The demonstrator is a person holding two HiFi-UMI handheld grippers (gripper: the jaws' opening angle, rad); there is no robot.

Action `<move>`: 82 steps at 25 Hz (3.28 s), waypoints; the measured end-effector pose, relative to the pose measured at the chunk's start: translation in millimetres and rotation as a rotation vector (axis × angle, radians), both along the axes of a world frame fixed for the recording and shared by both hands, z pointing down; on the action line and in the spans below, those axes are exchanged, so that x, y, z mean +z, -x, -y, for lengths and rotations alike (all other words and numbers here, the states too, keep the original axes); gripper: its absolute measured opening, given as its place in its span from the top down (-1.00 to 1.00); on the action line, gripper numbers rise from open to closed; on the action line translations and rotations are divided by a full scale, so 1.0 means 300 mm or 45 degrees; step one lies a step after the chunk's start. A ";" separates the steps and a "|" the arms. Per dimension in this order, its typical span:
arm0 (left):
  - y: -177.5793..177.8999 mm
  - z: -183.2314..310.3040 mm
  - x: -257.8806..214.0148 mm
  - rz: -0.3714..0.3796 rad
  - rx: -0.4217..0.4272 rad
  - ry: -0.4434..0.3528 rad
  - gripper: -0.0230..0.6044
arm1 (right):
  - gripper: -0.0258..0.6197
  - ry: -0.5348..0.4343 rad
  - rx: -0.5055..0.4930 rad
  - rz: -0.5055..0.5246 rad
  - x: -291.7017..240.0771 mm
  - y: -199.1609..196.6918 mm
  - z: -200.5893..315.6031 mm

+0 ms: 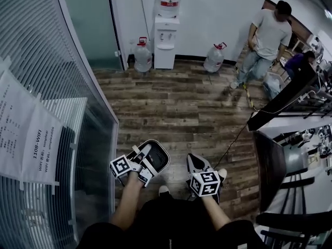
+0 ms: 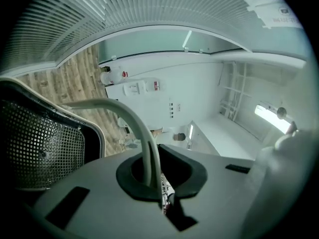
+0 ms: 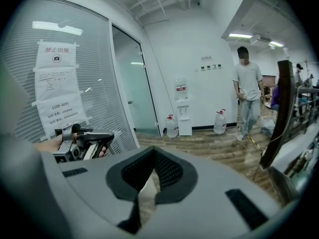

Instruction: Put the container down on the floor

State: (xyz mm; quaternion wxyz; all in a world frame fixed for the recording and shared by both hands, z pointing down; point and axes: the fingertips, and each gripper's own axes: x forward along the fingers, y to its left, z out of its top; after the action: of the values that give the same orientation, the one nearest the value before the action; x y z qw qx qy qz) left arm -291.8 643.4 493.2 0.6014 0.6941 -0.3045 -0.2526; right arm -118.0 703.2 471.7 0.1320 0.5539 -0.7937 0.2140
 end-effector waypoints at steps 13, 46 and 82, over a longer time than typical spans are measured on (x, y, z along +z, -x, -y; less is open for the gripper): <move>-0.014 -0.010 0.029 -0.042 -0.015 0.021 0.89 | 0.89 0.008 0.022 -0.008 -0.007 -0.046 -0.005; -0.271 0.605 0.014 -0.076 -0.170 0.037 0.89 | 0.89 0.053 -0.186 0.084 0.070 -0.210 0.747; -0.384 1.216 0.050 -0.078 -0.153 0.120 0.89 | 0.89 0.104 -0.112 0.072 0.103 -0.357 1.289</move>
State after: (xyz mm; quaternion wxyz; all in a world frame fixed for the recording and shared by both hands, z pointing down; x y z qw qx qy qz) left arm -176.7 278.6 508.1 0.6261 0.6374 -0.3387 -0.2949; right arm -11.0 316.6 502.6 0.1414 0.5063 -0.8113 0.2559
